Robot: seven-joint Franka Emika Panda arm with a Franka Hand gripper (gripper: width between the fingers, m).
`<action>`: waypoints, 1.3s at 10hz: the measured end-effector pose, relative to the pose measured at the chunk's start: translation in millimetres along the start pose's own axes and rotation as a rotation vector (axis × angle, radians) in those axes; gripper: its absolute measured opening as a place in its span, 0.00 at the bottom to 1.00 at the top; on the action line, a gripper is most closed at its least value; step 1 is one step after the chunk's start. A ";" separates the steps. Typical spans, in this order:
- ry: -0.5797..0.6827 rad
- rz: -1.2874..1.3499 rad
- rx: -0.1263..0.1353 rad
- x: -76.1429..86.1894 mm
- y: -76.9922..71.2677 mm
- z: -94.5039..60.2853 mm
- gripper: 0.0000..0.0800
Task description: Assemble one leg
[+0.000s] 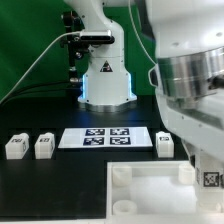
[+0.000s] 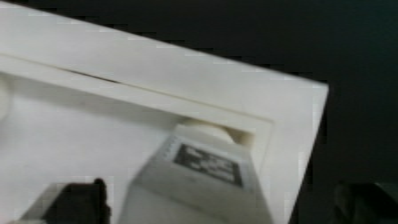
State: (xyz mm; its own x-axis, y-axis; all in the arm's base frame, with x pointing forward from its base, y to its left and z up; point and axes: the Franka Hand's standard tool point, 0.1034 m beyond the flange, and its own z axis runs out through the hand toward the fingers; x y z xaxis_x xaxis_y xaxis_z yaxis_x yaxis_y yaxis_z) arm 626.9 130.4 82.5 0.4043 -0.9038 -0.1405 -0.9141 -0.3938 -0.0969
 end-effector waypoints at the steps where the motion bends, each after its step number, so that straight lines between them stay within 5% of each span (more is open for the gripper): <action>1: 0.021 -0.186 -0.012 -3.6 -0.4 -1.4 0.81; 8: 0.030 -0.896 -0.053 8.8 7.1 9.3 0.81; 10: 0.030 -0.845 -0.052 8.0 7.2 9.9 0.48; 13: 0.027 -0.586 -0.039 6.6 6.7 10.4 0.37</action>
Offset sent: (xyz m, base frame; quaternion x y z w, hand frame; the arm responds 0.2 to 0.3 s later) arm 0.0000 0.0000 0.0000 0.0000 0.0000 -0.2667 0.9638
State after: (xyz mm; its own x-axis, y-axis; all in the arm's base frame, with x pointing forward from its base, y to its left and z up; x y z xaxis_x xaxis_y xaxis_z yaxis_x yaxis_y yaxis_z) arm 623.8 123.6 70.7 0.8422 -0.5369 -0.0490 -0.5388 -0.8347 -0.1139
